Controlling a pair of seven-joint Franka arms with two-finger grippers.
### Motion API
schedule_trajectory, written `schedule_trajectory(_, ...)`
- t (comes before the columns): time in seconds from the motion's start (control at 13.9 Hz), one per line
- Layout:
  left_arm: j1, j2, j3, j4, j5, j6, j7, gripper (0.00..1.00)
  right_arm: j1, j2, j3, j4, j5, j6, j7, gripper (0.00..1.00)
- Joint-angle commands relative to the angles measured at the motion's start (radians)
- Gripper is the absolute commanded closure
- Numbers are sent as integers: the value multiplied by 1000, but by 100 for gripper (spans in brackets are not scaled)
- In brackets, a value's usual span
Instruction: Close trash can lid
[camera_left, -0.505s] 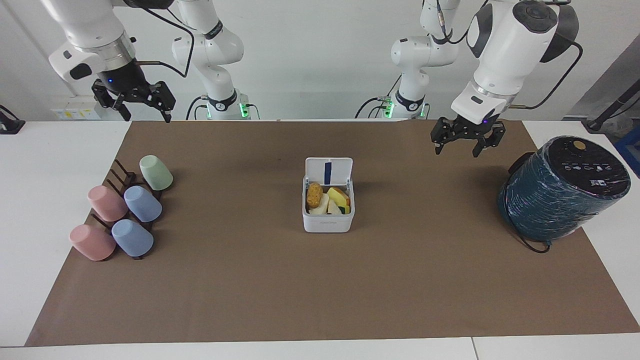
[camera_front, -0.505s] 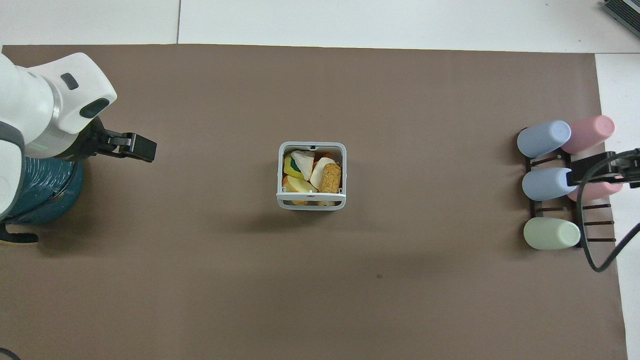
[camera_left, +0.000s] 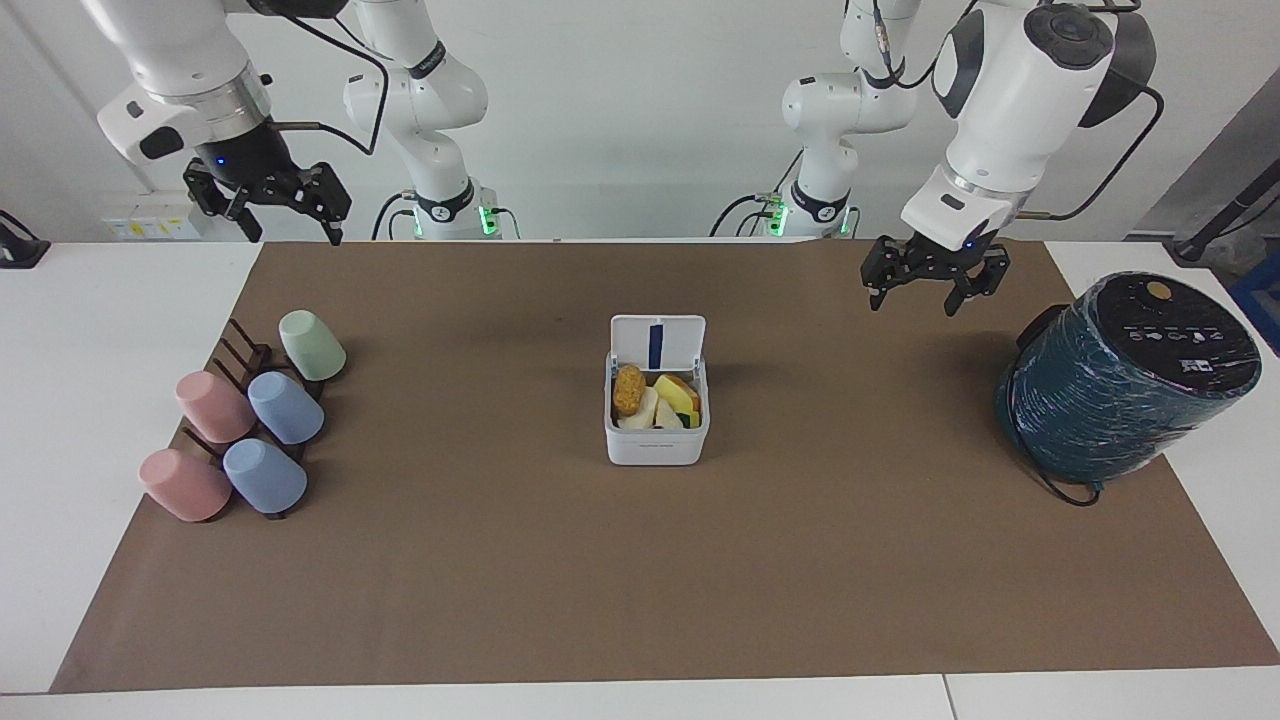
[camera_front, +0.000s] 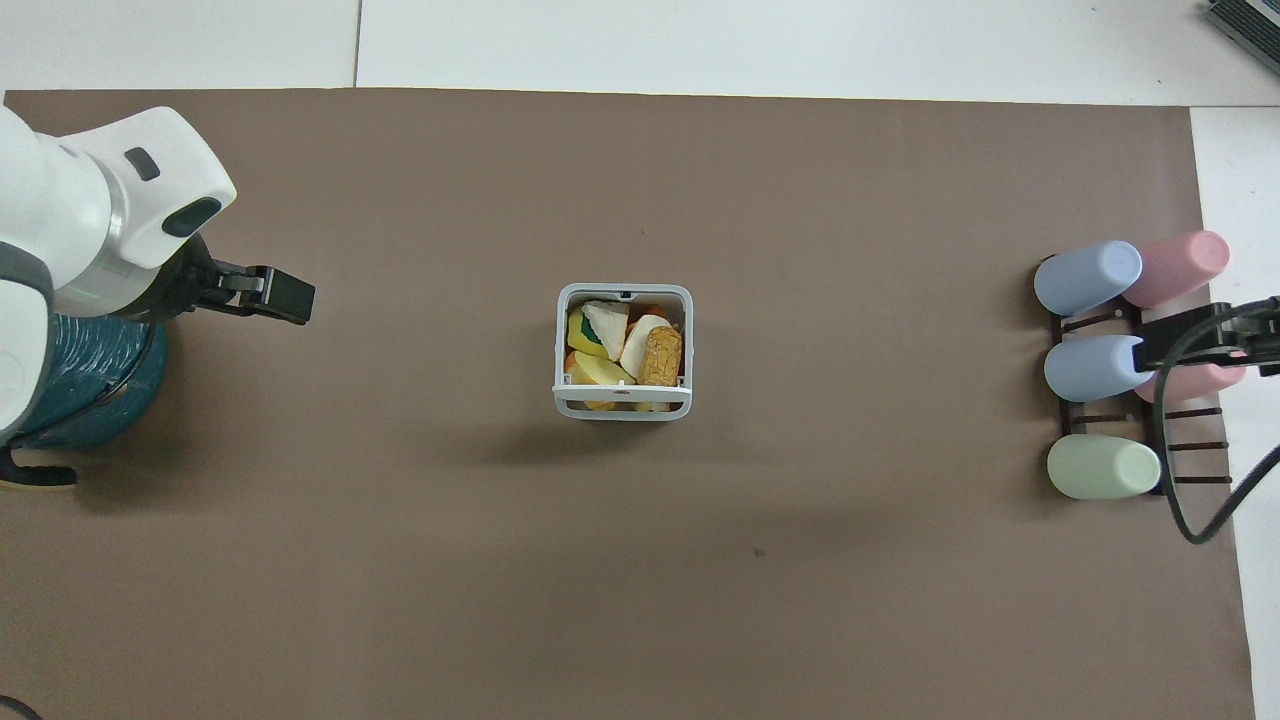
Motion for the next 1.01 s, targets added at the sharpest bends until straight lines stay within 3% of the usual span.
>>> schedule_trajectory(0.0, 6, -36, 8, -44, -13, 27, 13, 0, -2, -22, 1, -24, -3, 8, -22, 0)
schedule_trajectory(0.94, 4, -36, 9, -48, -13, 30, 3, 0, -2, -22, 1, -24, -3, 8, -23, 0)
